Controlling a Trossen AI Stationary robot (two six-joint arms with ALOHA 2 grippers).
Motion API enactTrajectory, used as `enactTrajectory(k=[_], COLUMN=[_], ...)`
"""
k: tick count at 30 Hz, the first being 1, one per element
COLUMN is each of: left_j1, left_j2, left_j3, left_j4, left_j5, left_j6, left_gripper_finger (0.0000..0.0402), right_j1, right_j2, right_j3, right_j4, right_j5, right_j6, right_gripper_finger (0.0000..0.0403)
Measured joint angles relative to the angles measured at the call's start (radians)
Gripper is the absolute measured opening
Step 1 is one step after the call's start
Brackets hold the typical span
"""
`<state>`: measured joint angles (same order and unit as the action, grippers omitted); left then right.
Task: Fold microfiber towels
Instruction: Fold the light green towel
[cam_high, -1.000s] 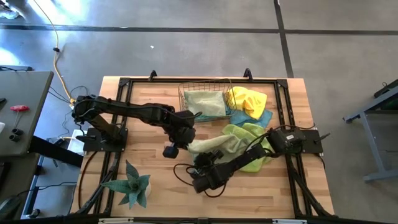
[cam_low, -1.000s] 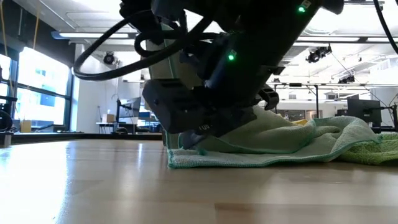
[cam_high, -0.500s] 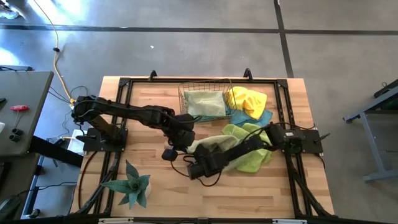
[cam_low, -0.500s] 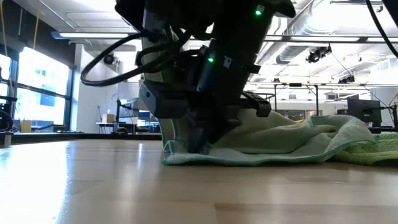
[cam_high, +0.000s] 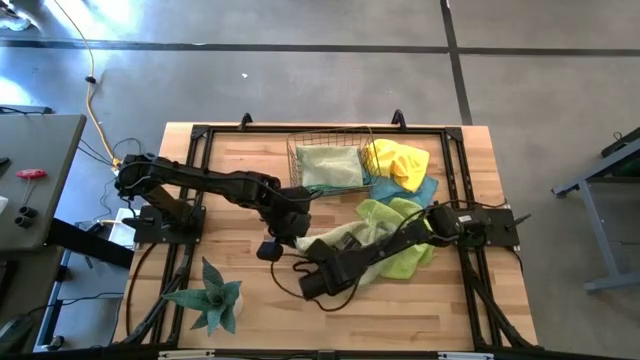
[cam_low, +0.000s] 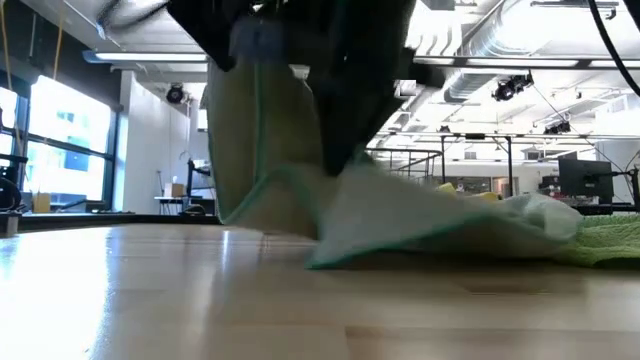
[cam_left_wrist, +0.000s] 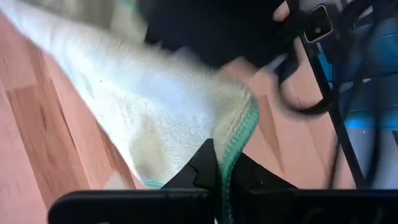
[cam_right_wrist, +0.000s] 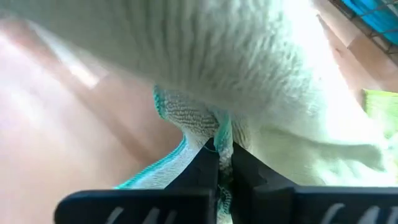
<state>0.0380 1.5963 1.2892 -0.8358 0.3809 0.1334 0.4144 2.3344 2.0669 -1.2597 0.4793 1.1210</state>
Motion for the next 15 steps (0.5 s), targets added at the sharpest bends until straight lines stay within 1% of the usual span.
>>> enactTrajectory(k=[2, 6, 10, 15], left_j1=[0.000, 0.000, 0.000, 0.000], left_j2=[-0.006, -0.007, -0.007, -0.007], left_j3=[0.000, 0.001, 0.001, 0.001], left_j4=[-0.020, -0.010, -0.002, -0.003], left_j5=[-0.003, -0.006, -0.006, -0.006], left_j6=[0.000, -0.017, -0.026, -0.026], left_gripper_finger=[0.0000, 0.0000, 0.0000, 0.0000], right_j1=[0.018, 0.040, 0.039, 0.032], right_j2=[0.000, -0.001, -0.002, -0.002], right_j3=[0.028, 0.034, 0.004, 0.000], right_j4=[-0.025, 0.010, 0.053, 0.129], right_j5=[0.009, 0.014, -0.029, -0.083], right_j6=[0.000, 0.006, 0.031, 0.025], right_gripper_finger=[0.0001, 0.0001, 0.0000, 0.0001])
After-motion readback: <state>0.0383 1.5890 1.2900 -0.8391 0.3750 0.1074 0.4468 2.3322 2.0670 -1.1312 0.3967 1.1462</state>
